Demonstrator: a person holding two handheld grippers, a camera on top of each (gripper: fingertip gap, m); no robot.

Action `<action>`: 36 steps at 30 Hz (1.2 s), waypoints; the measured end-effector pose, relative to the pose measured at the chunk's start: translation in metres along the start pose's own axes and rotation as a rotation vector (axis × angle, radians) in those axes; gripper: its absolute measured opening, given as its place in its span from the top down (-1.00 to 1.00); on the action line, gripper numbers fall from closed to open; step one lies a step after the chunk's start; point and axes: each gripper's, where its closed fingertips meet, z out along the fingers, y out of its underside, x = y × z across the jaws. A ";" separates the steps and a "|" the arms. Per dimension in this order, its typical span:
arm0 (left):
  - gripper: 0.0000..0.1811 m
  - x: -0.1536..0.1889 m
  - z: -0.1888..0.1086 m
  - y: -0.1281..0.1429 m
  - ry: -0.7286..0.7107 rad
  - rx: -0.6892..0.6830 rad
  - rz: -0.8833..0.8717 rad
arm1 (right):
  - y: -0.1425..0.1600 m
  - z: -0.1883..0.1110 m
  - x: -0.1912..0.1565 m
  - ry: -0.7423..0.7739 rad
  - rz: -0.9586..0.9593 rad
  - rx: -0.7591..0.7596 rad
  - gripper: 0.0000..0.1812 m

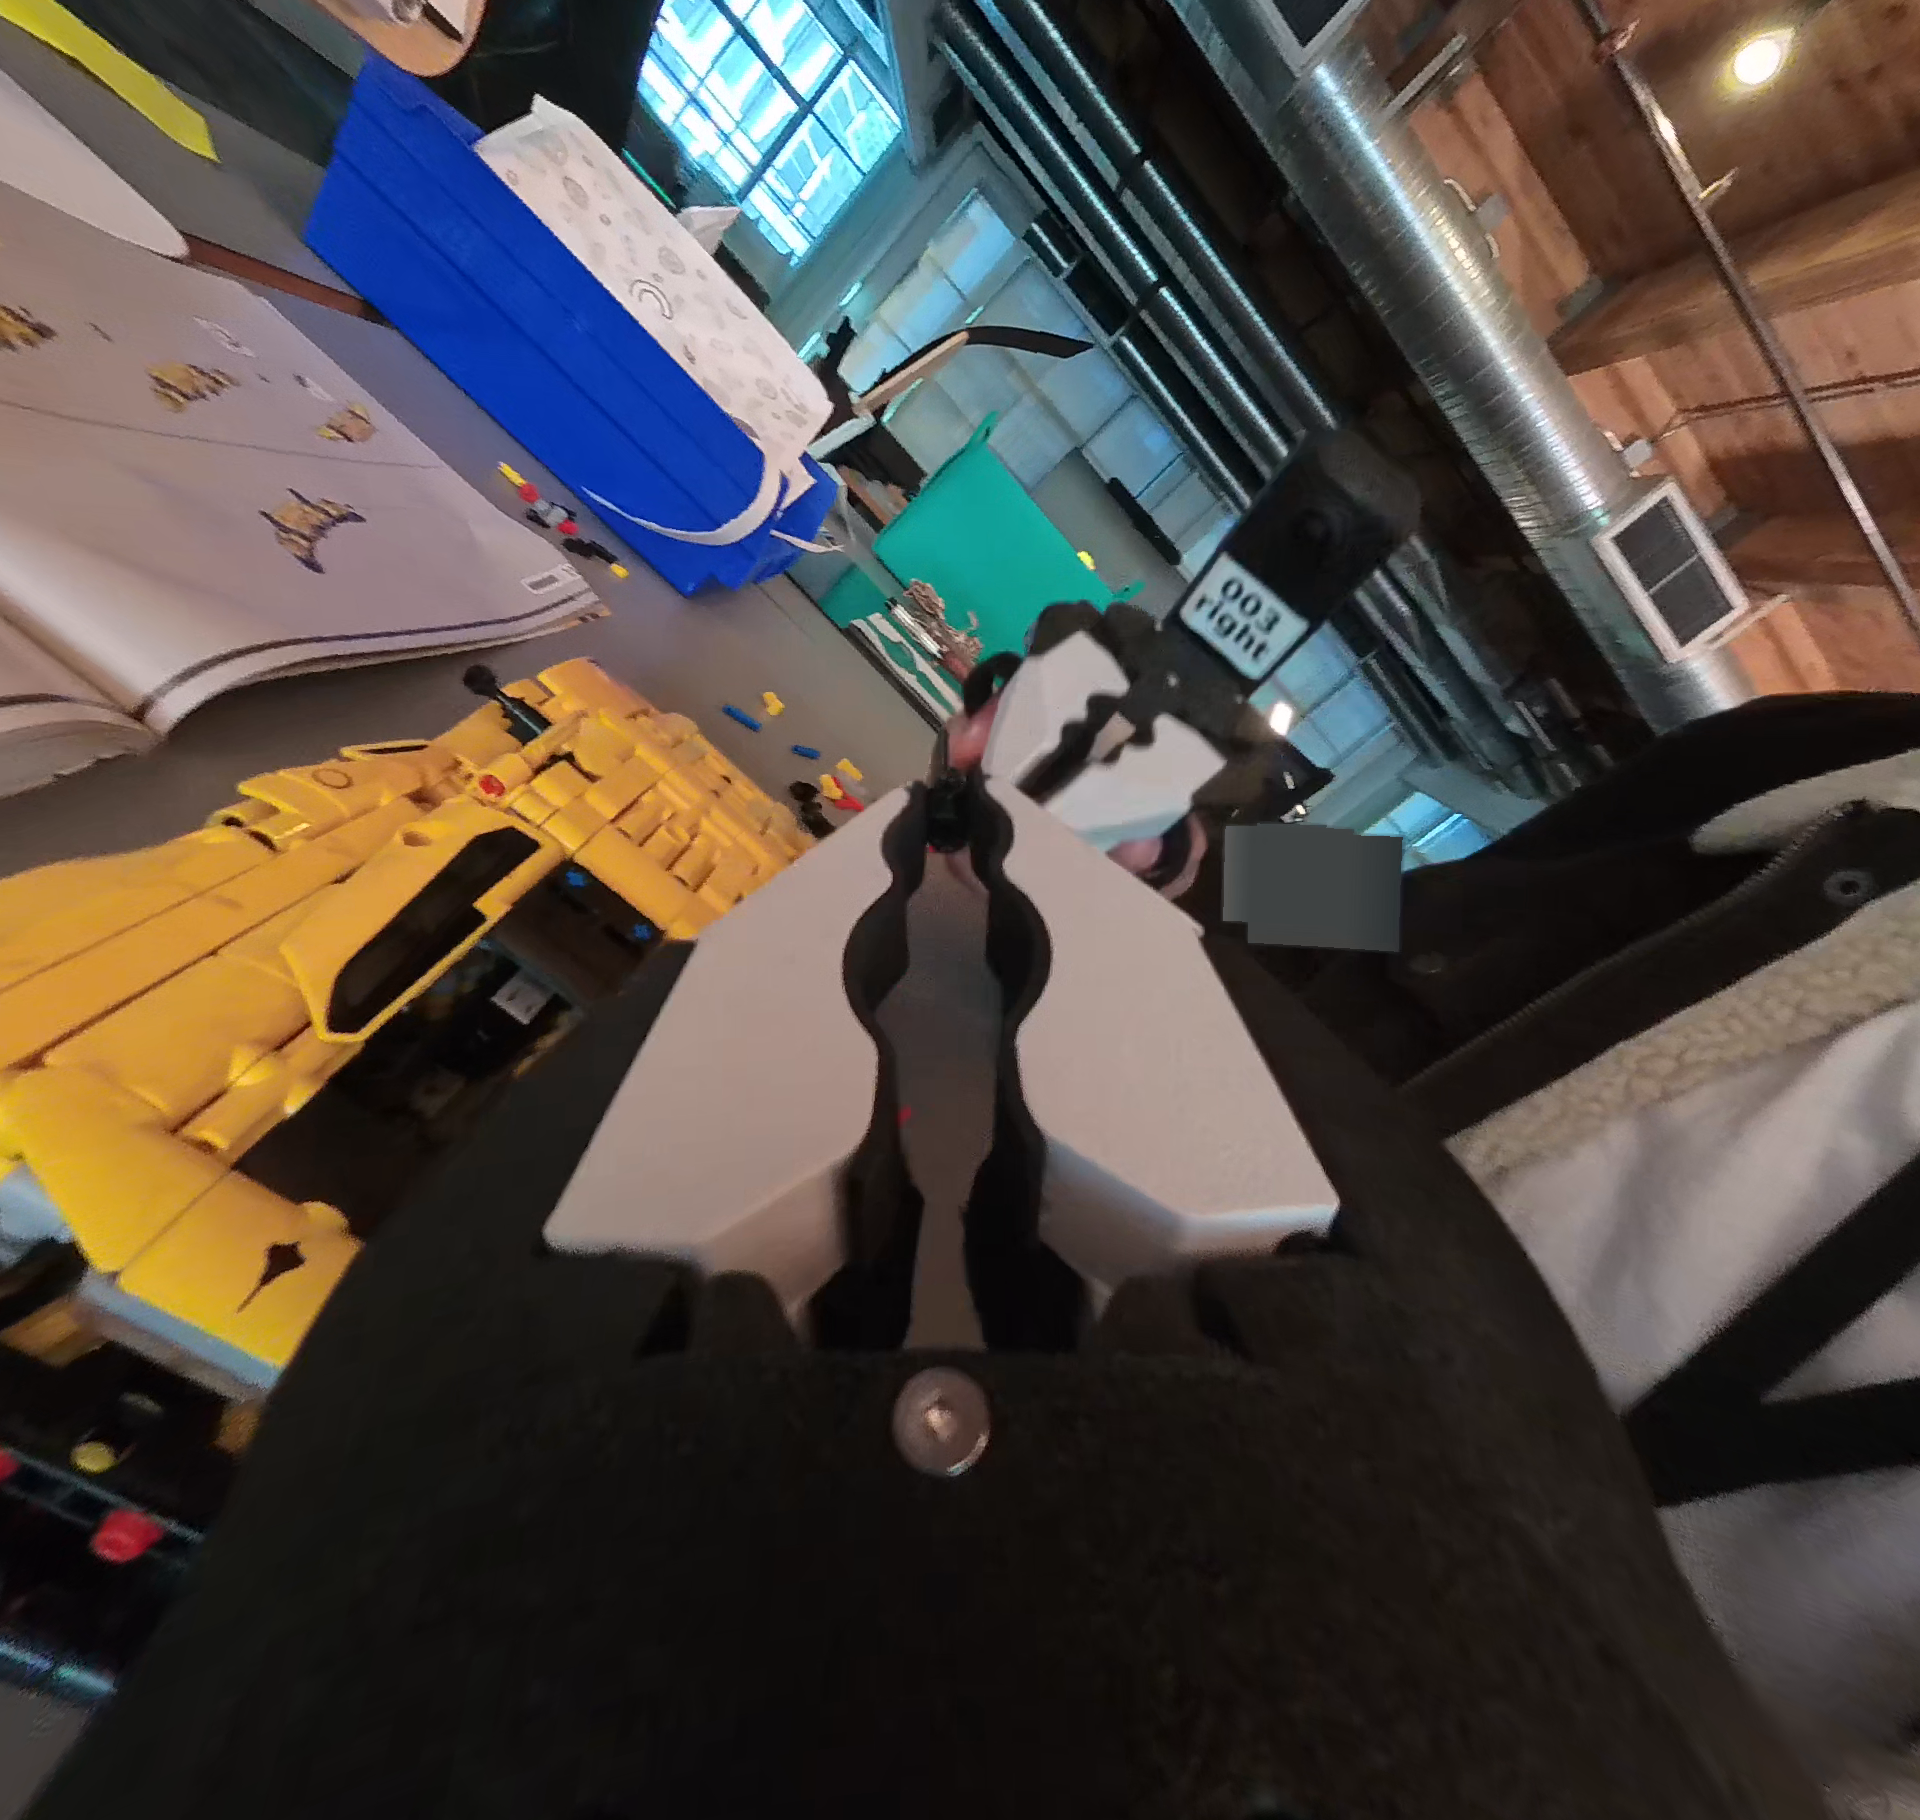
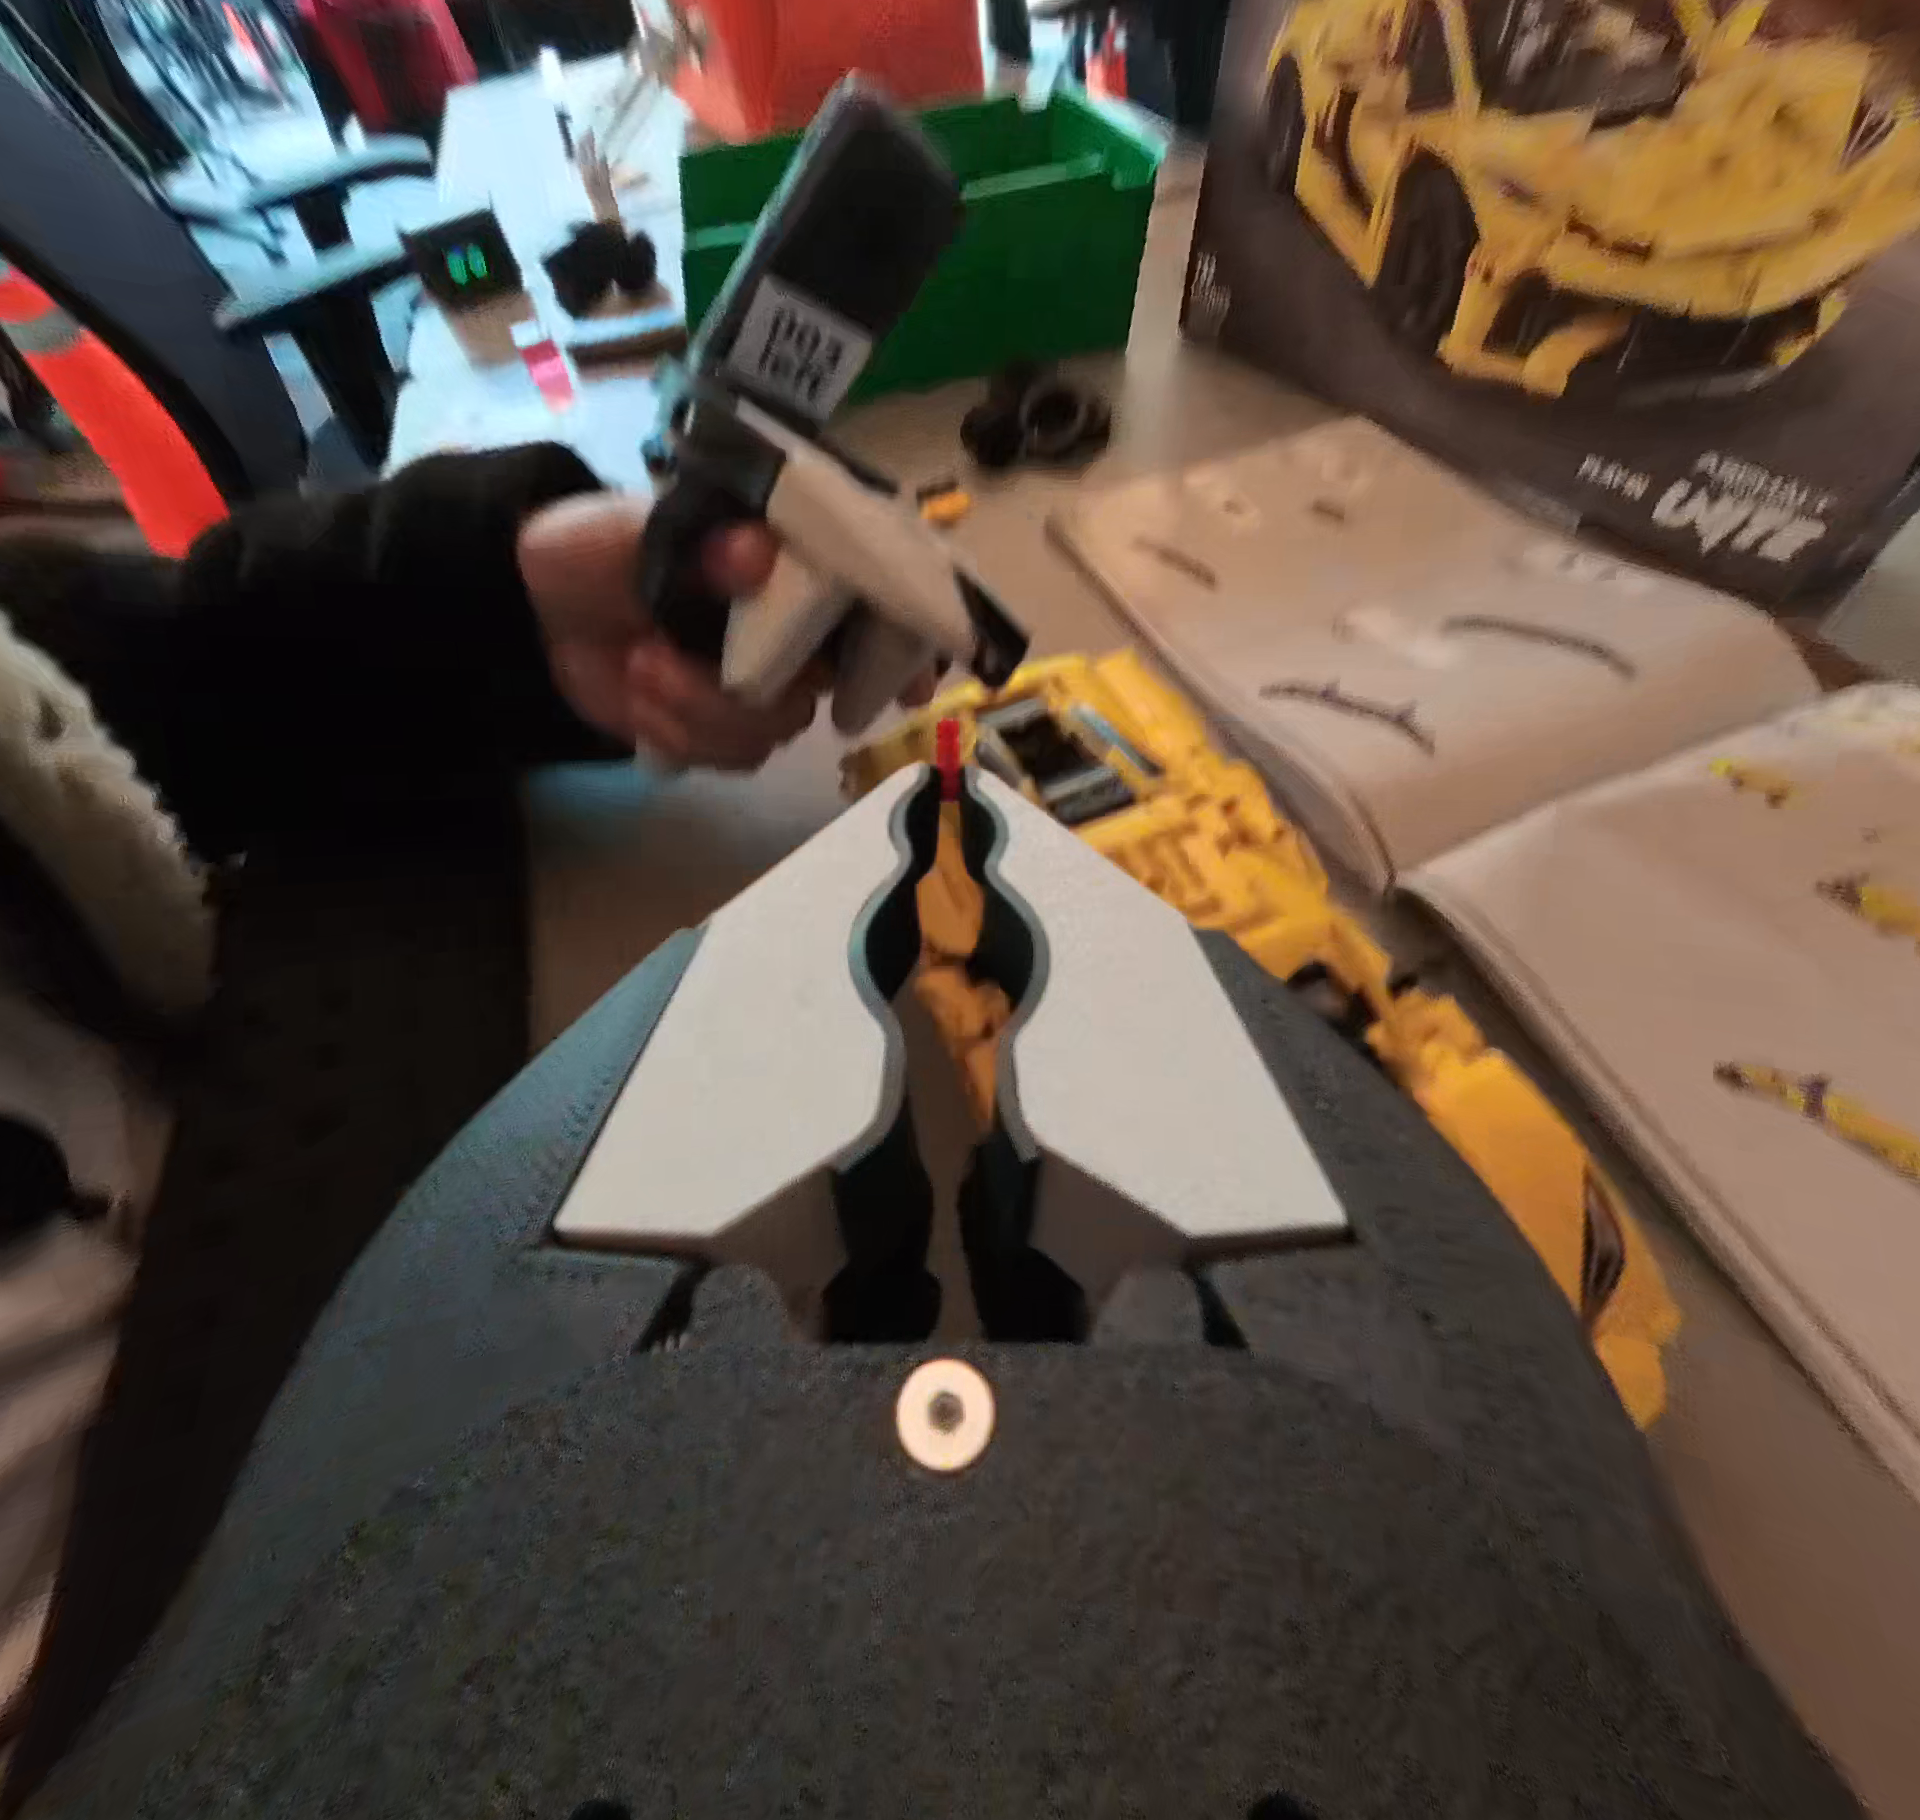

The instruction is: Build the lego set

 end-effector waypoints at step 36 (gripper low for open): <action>0.93 -0.037 0.005 0.013 -0.619 -0.279 0.907 | 0.030 0.040 0.013 0.035 0.084 -0.138 0.96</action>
